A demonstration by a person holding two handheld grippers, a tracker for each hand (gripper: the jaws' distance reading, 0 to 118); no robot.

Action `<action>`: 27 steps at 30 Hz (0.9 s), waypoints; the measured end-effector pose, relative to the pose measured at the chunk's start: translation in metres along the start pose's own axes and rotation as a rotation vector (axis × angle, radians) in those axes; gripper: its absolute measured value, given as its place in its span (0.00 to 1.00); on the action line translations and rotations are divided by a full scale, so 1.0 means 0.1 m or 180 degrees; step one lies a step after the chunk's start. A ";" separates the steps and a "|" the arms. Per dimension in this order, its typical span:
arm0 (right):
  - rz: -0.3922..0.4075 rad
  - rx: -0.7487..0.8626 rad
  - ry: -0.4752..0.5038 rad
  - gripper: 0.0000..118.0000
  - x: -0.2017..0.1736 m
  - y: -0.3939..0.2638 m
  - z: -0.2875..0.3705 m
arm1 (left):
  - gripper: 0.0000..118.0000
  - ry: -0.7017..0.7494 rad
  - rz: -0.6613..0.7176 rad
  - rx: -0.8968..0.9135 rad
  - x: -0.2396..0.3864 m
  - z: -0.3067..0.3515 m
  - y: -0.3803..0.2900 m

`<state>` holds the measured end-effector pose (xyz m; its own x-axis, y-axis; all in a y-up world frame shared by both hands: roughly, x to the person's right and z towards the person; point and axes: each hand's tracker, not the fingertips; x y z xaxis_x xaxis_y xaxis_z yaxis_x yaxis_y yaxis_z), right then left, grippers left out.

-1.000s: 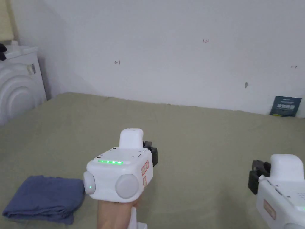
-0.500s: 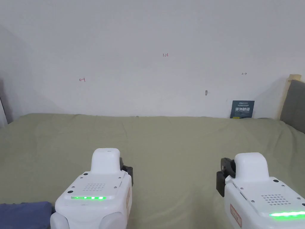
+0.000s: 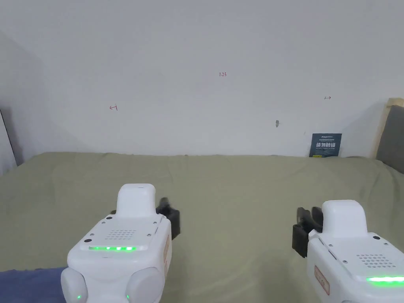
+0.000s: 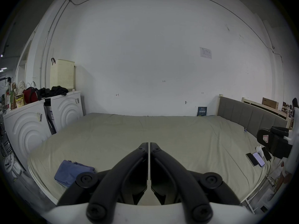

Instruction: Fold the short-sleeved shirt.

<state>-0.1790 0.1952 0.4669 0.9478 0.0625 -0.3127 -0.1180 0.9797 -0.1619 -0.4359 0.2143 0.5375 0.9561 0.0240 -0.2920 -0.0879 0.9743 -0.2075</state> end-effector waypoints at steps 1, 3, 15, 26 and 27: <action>-0.0022 -0.0005 -0.0044 1.00 0.01 0.01 -0.02 | 1.00 0.0022 0.0013 -0.0005 0.02 -0.02 0.02; -0.0035 -0.0053 -0.0058 1.00 0.06 0.04 -0.05 | 1.00 -0.0005 0.0092 0.0235 0.00 0.02 0.03; 0.0045 -0.0001 -0.0043 1.00 0.03 0.09 -0.02 | 1.00 0.0143 -0.0209 -0.0407 0.05 -0.21 -0.04; -0.0013 -0.0002 -0.0024 1.00 0.06 0.12 0.02 | 1.00 -0.0116 0.0010 -0.0245 -0.02 -0.11 0.01; -0.0006 -0.0006 -0.0031 1.00 0.06 0.12 0.03 | 1.00 -0.0128 0.0017 -0.0244 -0.02 -0.10 0.02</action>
<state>-0.1741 0.2075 0.4657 0.9508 0.0626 -0.3033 -0.1169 0.9795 -0.1643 -0.4412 0.2136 0.5285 0.9659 0.0397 -0.2558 -0.1127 0.9541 -0.2774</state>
